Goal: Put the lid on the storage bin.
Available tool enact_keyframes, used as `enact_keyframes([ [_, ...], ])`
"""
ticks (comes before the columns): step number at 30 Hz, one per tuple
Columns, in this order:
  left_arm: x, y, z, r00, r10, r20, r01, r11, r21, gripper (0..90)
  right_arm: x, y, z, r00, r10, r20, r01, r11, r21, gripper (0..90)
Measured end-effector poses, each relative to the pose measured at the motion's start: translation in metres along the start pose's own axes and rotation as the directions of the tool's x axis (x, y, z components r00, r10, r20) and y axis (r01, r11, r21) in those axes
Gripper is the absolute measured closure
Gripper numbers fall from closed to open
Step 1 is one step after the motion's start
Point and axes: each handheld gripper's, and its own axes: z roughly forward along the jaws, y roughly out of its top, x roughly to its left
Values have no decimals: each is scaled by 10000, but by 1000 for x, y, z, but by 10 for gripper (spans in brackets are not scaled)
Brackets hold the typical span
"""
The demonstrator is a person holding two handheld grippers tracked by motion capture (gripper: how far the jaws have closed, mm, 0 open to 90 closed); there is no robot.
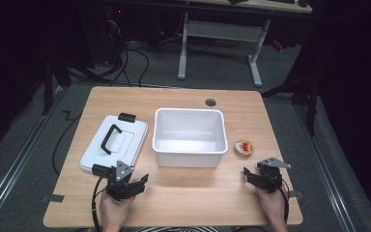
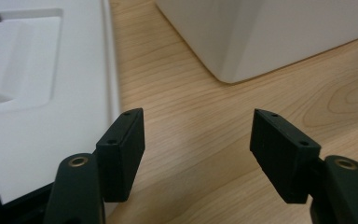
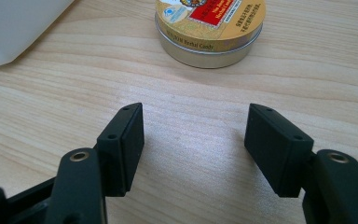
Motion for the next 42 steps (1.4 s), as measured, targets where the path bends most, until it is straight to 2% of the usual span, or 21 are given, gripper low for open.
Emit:
enact_keyframes([
  [3, -6, 2, 10, 9997, 62, 235, -65, 9999, 92, 360, 0, 0, 0, 10000, 5, -19, -5, 10000, 24, 362],
  [10, -17, 2, 26, 9984, 487, 272, -500, 9976, 470, 360, 1, 5, 1, 9999, -98, -135, 103, 9993, 369, 319],
  [16, -18, -1, 35, 9983, 521, 258, -537, 9965, 636, 358, 2, 13, 3, 9997, -134, -180, 144, 9981, 594, 259],
  [20, -20, 1, 37, 9982, 566, 195, -577, 9962, 652, 354, 1, 21, 0, 9998, -58, -214, 63, 9998, 214, 247],
  [23, -19, 1, 38, 9986, 484, 204, -496, 9967, 641, 354, 0, 29, -1, 9996, -27, -297, 30, 9999, 104, 234],
  [29, -20, 1, 38, 9983, 568, 104, -574, 9961, 664, 349, -1, 44, 0, 9993, -143, -356, 141, 9999, -53, 223],
  [36, -20, 1, 38, 9980, 617, 119, -624, 9957, 686, 333, -4, 68, 5, 9986, -394, -362, 398, 9991, 116, 210],
  [42, -20, 1, 38, 9980, 608, 150, -617, 9957, 686, 329, -6, 83, 13, 9981, -559, -265, 575, 9965, 613, 196],
])
